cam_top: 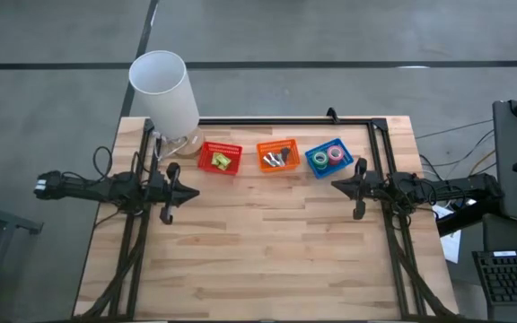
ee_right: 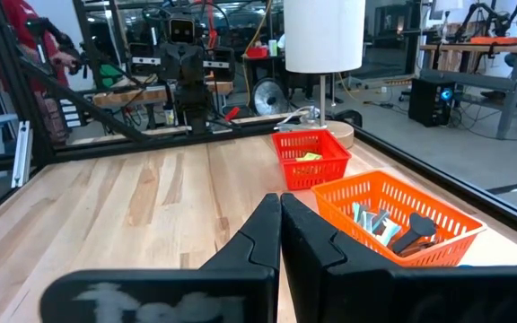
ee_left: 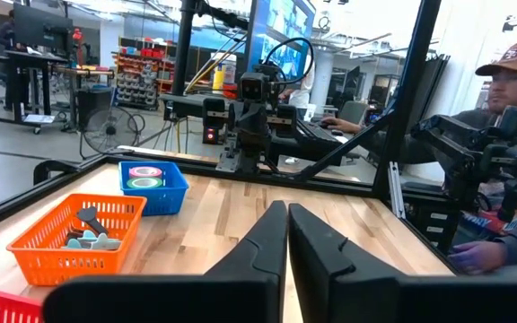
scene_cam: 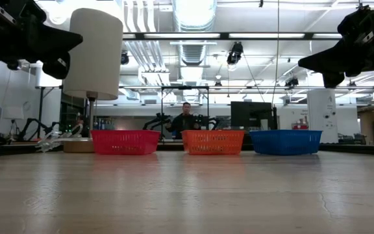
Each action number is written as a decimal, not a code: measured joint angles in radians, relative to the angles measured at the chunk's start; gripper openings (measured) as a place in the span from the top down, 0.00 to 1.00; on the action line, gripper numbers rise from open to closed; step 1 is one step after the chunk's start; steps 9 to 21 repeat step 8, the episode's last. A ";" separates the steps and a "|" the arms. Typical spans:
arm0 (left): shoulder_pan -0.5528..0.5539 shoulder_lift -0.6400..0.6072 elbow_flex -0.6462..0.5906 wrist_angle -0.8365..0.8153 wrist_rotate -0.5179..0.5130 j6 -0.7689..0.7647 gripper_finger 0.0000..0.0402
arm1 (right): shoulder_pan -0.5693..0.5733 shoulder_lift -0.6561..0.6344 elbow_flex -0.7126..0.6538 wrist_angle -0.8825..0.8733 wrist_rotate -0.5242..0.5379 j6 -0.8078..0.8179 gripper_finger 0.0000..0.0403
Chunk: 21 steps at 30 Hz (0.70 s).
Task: Pick and place Stapler, Stapler remover, tape
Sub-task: Return to Home Position
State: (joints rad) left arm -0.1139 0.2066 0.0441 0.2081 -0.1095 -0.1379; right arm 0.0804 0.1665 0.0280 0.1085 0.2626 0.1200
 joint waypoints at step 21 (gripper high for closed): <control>0.000 0.000 0.000 0.000 0.000 0.000 0.95 | 0.000 0.000 0.000 0.000 0.000 0.000 0.98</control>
